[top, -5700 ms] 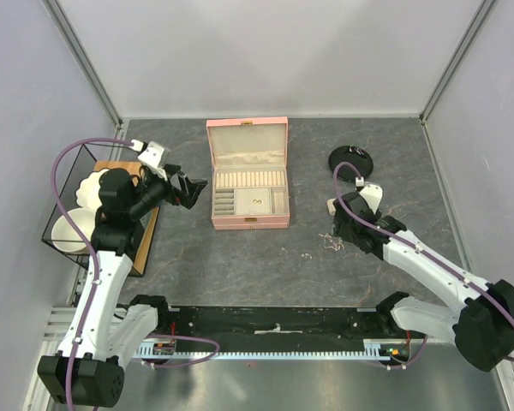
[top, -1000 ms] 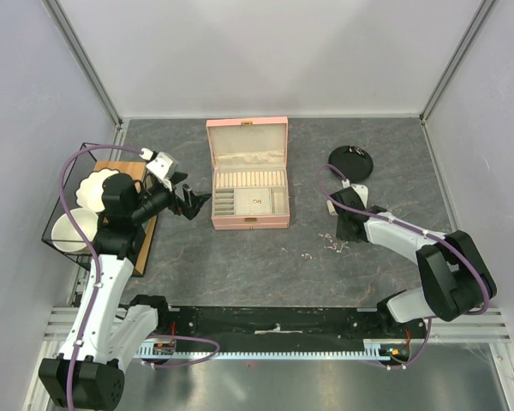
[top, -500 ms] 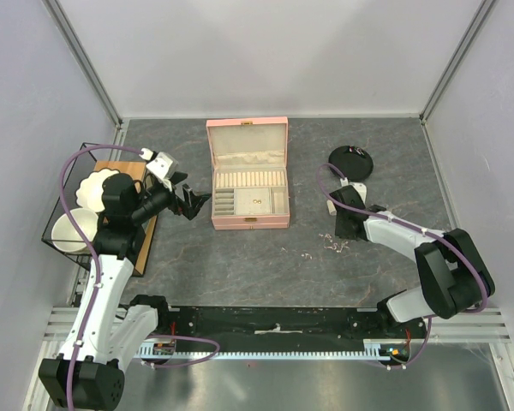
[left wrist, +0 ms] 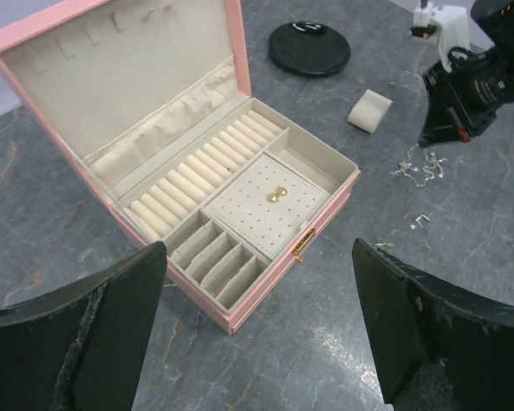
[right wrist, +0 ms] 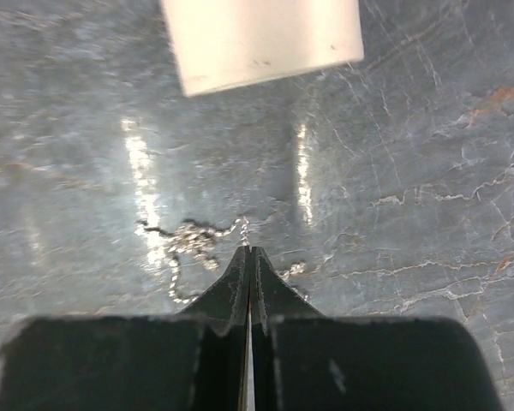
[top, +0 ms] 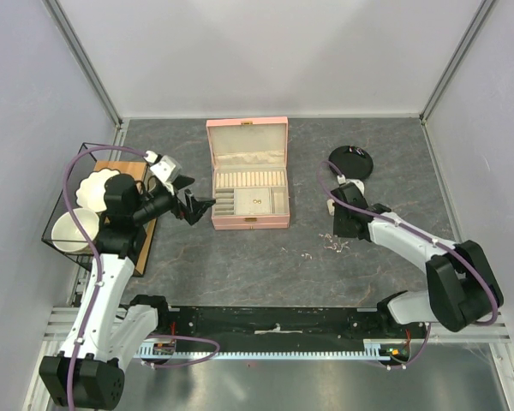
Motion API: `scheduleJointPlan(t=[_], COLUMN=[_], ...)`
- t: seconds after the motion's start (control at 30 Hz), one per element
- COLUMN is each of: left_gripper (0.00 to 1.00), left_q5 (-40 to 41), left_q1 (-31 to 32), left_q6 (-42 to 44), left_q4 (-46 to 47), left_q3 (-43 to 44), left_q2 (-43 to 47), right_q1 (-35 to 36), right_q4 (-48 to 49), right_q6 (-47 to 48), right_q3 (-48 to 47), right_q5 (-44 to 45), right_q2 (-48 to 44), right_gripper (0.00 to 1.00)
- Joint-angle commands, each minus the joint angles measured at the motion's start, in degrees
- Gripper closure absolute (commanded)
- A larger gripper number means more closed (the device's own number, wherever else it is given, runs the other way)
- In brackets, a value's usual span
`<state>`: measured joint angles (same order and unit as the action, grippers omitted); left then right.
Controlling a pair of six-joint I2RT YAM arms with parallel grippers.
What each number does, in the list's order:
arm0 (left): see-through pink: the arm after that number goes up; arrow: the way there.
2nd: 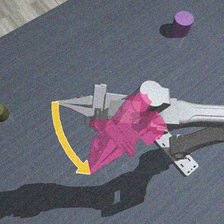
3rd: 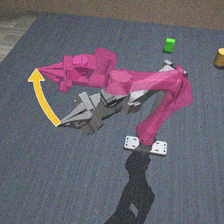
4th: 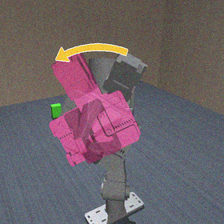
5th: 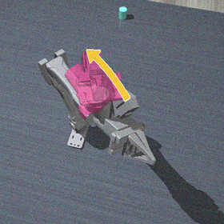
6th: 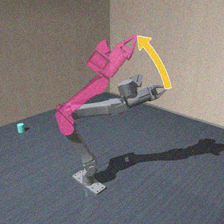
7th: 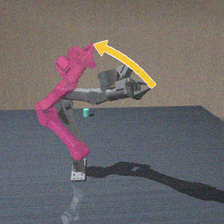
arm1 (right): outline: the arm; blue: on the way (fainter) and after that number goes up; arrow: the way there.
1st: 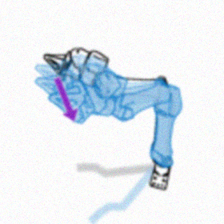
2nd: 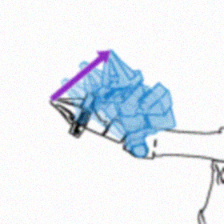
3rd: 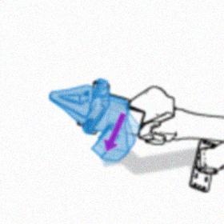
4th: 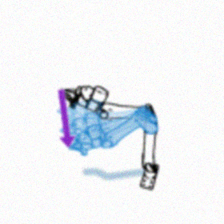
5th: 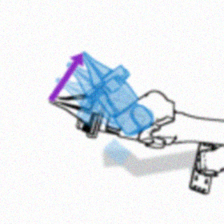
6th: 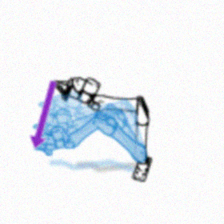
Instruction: Organize the mixed jewelry
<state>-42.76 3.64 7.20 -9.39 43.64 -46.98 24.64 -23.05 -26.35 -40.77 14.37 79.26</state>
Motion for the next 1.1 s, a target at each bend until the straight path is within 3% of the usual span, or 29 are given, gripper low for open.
scheduleJointPlan(t=[0.0, 0.2, 0.57, 1.07], left_gripper=[0.04, 0.04, 0.05, 0.06], left_q5=[-5.8, -6.6, -5.6, -5.8], left_q1=[0.3, 2.0, 11.1, 19.0], left_q6=[1.6, 1.8, 3.7, 1.5], left_q4=[0.6, 0.5, 1.7, 11.1], left_q3=[0.7, 1.1, 2.9, 2.6], left_q2=[-0.6, -1.7, -8.0, -13.6], right_q1=[1.5, 2.5, 7.0, 14.2], right_q4=[-3.2, -6.7, -10.3, -11.9], right_q6=[1.8, 3.0, 5.7, 8.4], right_q3=[-5.7, -8.8, -12.5, -17.9], right_q5=[0.5, 1.4, 0.7, -1.7], right_q2=[-4.3, -6.0, -8.5, -11.9], right_gripper=[1.00, 1.00, 1.00, 1.00])
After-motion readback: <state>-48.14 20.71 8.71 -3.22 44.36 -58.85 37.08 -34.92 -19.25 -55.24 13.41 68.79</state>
